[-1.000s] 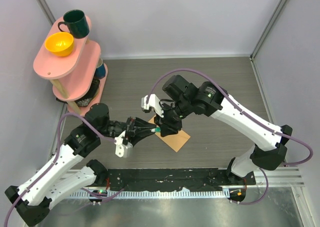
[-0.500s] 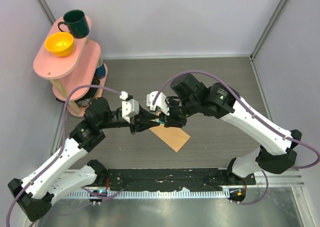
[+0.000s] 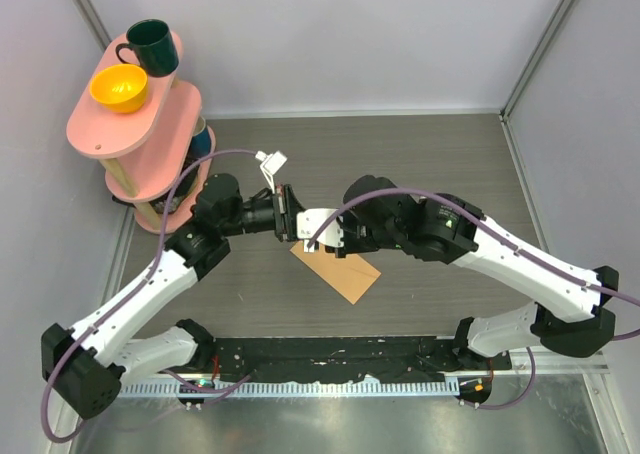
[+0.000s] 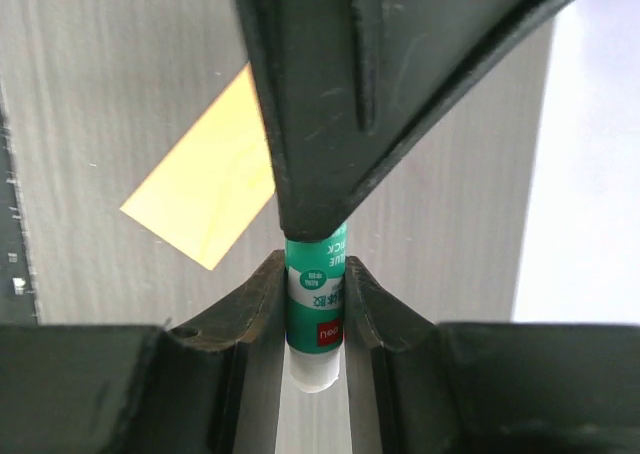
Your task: Place the letter into the envelope and seal it
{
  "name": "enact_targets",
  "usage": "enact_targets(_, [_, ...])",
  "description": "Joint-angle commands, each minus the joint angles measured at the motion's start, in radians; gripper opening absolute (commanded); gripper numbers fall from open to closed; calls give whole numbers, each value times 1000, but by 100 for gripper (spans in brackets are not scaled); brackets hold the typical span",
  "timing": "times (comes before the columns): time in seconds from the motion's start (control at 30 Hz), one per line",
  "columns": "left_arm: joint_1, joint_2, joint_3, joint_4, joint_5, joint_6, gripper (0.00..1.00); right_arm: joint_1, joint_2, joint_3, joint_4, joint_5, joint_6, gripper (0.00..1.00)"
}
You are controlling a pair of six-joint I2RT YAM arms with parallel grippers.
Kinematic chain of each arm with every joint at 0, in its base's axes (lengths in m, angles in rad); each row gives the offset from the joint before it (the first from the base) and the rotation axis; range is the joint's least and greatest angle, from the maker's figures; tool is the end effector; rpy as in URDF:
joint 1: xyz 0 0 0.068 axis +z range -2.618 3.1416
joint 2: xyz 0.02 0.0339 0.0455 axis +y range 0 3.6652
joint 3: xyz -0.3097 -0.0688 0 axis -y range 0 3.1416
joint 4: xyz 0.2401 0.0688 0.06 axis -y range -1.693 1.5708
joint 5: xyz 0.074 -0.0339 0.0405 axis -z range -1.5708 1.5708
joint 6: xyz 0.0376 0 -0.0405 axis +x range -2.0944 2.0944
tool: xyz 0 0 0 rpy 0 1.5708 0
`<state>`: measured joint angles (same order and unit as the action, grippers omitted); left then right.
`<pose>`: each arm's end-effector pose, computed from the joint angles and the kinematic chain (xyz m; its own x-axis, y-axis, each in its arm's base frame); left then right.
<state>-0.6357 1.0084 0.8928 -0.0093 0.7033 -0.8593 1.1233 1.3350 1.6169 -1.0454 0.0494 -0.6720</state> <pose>0.1482 -0.1396 0.3946 -0.7995 -0.1280 -0.5869 0.5569 0.2080 -0.8041 0.1065 0.2175 0.4619 0.3168 -0.7769 -0.5441 -0.8788 -0.0247 -0.4765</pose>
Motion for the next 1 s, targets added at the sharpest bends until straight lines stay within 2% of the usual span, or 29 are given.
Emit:
enact_targets(0.0, [66, 82, -93, 228, 48, -478, 1, 64, -56, -67, 275, 122, -109, 1])
enact_targets(0.03, [76, 91, -116, 321, 54, -527, 2, 73, -59, -77, 286, 142, -115, 1])
enact_targets(0.1, [102, 102, -149, 342, 58, -608, 7, 76, -72, -106, 309, 179, -123, 1])
enact_targets(0.17, [117, 107, -157, 328, 68, -627, 10, 78, -80, -121, 335, 194, -127, 1])
enact_targets(0.2, [125, 107, -157, 325, 70, -623, 21, 78, -83, -123, 338, 196, -118, 1])
enact_targets(0.27, [133, 98, -157, 363, 87, -600, 35, 67, -77, -111, 314, 175, -71, 1])
enact_targets(0.3, [136, 91, -143, 379, 100, -583, 46, 50, -66, -88, 297, 115, -45, 1])
enact_targets(0.37, [174, 75, -127, 422, 146, -476, 57, -34, -48, -55, 220, 25, 64, 1])
enact_targets(0.4, [195, 44, -112, 404, 153, -413, 70, -68, -36, -11, 187, -27, 102, 1])
enact_targets(0.43, [241, 21, -82, 305, 153, -279, 73, -107, -14, 9, 118, -190, 177, 1])
enact_targets(0.5, [295, -29, -65, 218, 153, -152, 78, -196, 4, 50, 43, -337, 241, 1])
enact_targets(0.53, [345, -37, -69, 226, 175, -73, 78, -218, 19, 58, 24, -470, 262, 1])
enact_targets(0.63, [389, -59, -68, 311, 316, 63, 78, -253, 44, 80, -28, -645, 342, 1])
enact_targets(0.7, [389, -77, -54, 278, 486, 361, 78, -269, 49, 83, -33, -698, 396, 1])
enact_targets(0.73, [390, -115, -58, 258, 530, 466, 79, -276, 53, 81, -31, -757, 408, 1])
enact_targets(0.77, [386, -138, -69, 243, 573, 675, 78, -281, 56, 81, -31, -779, 425, 1])
enact_targets(0.8, [383, -163, -78, 195, 625, 780, 78, -286, 62, 83, -42, -807, 431, 1])
enact_targets(0.83, [380, -218, -86, 152, 627, 878, 78, -292, 69, 84, -48, -830, 437, 1])
enact_targets(0.87, [357, -238, -101, 109, 624, 1071, 78, -293, 82, 81, -51, -882, 443, 1])
enact_targets(0.97, [318, -275, -100, -39, 605, 1294, 73, -293, 104, 72, -68, -962, 460, 1])
